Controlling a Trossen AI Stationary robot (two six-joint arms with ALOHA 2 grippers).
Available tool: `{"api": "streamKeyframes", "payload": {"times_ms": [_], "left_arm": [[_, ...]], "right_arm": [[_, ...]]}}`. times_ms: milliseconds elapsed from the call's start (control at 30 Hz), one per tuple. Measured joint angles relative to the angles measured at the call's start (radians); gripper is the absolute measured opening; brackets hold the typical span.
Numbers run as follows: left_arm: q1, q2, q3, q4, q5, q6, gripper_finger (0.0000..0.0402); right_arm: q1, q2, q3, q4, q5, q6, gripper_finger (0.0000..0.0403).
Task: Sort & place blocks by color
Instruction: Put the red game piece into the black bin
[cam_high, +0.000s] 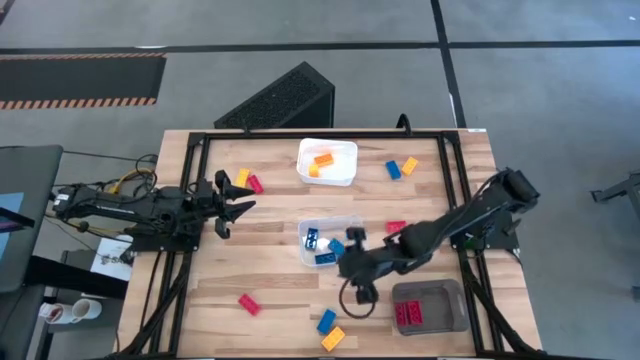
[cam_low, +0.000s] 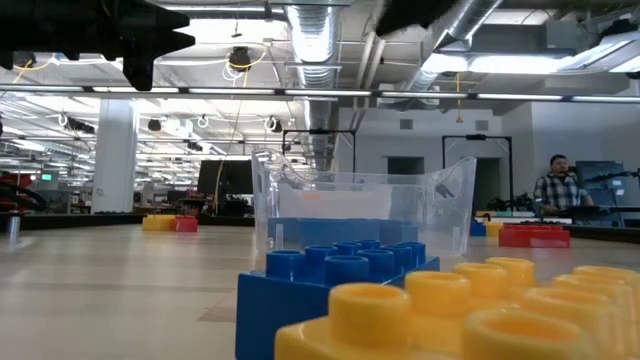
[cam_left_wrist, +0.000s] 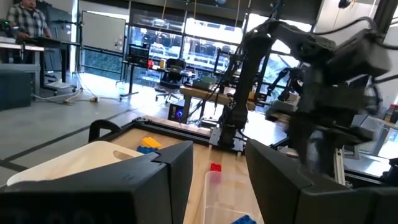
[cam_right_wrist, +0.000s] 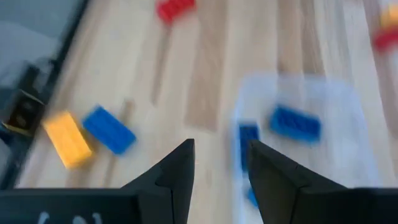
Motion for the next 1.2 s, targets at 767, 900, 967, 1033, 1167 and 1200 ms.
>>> {"api": "streamKeyframes", "payload": {"times_ms": [767, 900, 967, 1033, 1167, 1200], "left_arm": [[0.0, 0.0, 0.0, 0.0, 0.0, 0.02, 0.0135], [0.0, 0.0, 0.0, -0.001, 0.0, 0.027, 0.0135], [0.0, 0.0, 0.0, -0.001, 0.0, 0.027, 0.0135], [0.0, 0.0, 0.0, -0.005, 0.0, 0.027, 0.0135], [0.0, 0.007, 0.0, -0.007, 0.0, 0.027, 0.0135], [0.0, 0.01, 0.0, -0.007, 0.0, 0.026, 0.0135]], "right_arm": [[-0.164, -0.475, -0.652, -0.276, 0.132, 0.252, 0.0199], [-0.227, -0.463, -0.663, -0.239, 0.099, 0.254, 0.0251], [-0.27, -0.459, -0.663, -0.198, 0.041, 0.258, 0.0273], [-0.306, -0.459, -0.663, -0.157, -0.008, 0.232, 0.0288], [-0.361, -0.459, -0.663, -0.13, -0.031, 0.152, 0.0296], [-0.377, -0.459, -0.663, -0.132, -0.037, 0.136, 0.0296]]}}
